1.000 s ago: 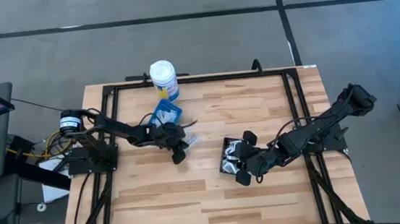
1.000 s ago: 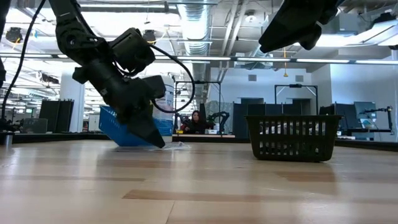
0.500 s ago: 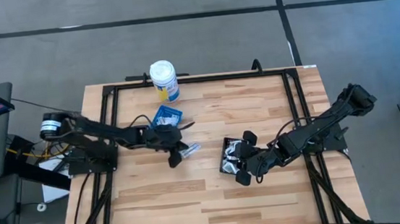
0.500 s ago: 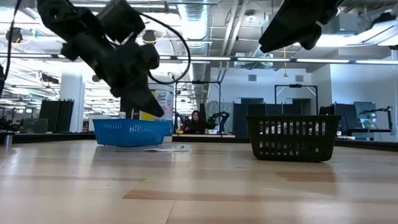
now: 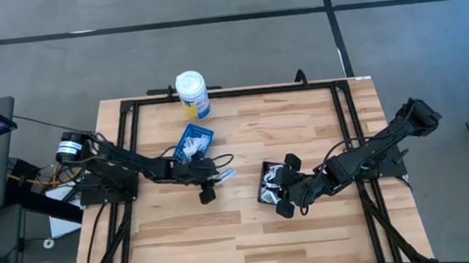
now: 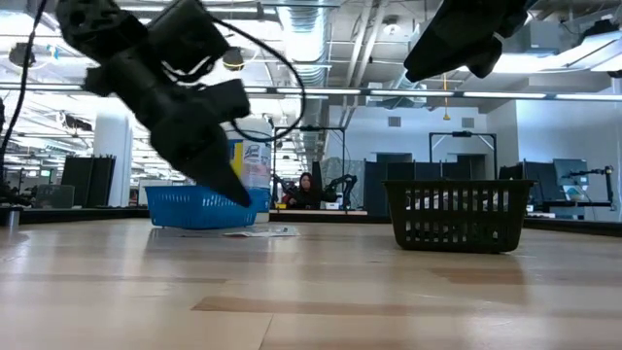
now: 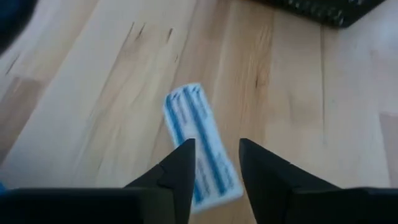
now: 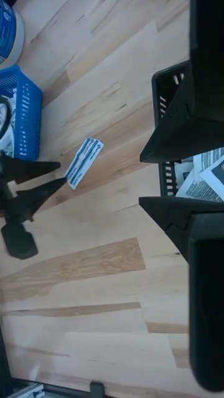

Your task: Pick & Place First Aid Supplies

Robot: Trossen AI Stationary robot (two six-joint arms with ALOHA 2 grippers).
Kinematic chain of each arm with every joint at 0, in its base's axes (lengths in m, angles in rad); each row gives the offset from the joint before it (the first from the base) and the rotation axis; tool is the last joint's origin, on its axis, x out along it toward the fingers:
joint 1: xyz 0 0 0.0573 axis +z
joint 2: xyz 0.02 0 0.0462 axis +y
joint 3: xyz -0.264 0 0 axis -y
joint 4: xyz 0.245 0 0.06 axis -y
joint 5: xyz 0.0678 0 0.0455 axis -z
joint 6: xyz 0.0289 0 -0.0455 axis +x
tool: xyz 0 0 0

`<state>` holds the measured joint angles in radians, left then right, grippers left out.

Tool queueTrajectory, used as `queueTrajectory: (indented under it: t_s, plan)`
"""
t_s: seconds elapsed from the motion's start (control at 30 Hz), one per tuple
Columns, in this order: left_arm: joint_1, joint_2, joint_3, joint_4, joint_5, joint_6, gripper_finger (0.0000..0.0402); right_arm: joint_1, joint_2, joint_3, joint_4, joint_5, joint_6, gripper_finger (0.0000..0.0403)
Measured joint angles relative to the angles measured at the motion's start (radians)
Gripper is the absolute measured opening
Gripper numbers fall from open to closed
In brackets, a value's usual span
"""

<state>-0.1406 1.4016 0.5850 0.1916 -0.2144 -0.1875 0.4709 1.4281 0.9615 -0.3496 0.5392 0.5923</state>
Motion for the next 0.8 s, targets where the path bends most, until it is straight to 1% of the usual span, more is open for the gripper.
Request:
queueTrajectory:
  t_s: [0.07,0.17,0.27,0.4,0.53,0.63,0.8]
  plan:
    - [-0.004,0.033,0.050,-0.029,-0.001,0.002,0.0130,0.000,0.000,0.000,0.000,0.000,0.000,0.0092]
    - [-0.011,0.091,0.143,-0.140,-0.005,0.005,0.0131,-0.001,0.000,0.000,0.000,0.000,-0.001,0.0092]
    - [-0.018,0.148,0.203,-0.220,-0.062,0.004,0.0127,-0.002,0.000,0.000,-0.001,0.000,-0.001,0.0092]
    - [-0.002,0.197,0.215,-0.248,-0.085,-0.005,0.0125,0.000,0.000,0.000,-0.001,0.000,0.000,0.0092]
    - [0.029,0.220,0.216,-0.236,-0.066,-0.046,0.0122,0.000,0.000,0.000,-0.001,0.000,0.000,0.0092]
    - [0.045,0.224,0.216,-0.239,-0.042,-0.057,0.0104,0.000,0.000,0.000,-0.001,0.000,0.000,0.0092]
    - [0.044,0.209,0.214,-0.249,-0.028,-0.056,0.0045,0.000,0.000,0.000,-0.001,0.000,0.000,0.0092]
